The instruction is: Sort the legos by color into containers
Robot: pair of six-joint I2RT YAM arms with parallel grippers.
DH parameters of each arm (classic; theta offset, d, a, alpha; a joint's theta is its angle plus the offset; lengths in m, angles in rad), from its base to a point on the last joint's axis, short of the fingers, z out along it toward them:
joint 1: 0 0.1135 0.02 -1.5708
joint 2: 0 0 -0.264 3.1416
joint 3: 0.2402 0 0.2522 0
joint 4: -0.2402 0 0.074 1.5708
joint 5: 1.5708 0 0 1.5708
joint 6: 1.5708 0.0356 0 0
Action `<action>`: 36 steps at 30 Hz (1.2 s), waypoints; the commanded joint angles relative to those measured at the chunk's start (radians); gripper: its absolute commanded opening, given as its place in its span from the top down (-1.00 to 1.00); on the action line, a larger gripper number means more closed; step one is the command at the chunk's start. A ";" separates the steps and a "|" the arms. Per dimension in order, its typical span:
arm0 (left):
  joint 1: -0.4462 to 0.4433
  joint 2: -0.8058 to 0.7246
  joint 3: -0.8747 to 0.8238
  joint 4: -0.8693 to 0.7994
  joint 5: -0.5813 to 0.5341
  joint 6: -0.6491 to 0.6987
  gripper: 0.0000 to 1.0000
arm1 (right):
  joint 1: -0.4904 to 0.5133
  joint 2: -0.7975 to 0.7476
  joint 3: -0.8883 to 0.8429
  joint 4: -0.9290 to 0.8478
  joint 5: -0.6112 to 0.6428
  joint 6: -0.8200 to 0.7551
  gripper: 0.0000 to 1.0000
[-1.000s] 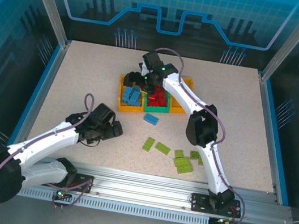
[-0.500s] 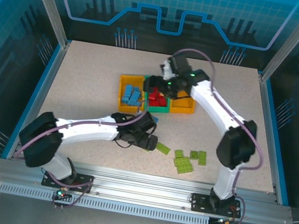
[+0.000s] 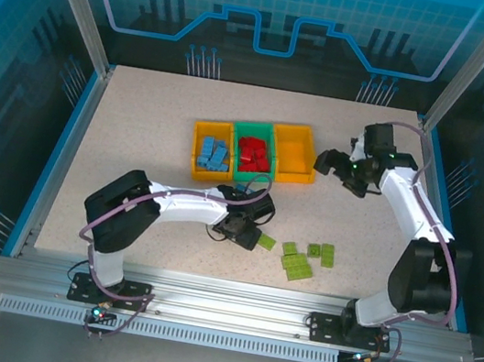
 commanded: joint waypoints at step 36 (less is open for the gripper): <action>0.236 0.306 0.783 -0.086 0.281 0.148 0.32 | 0.323 -0.308 -0.472 0.099 0.137 -0.068 -0.86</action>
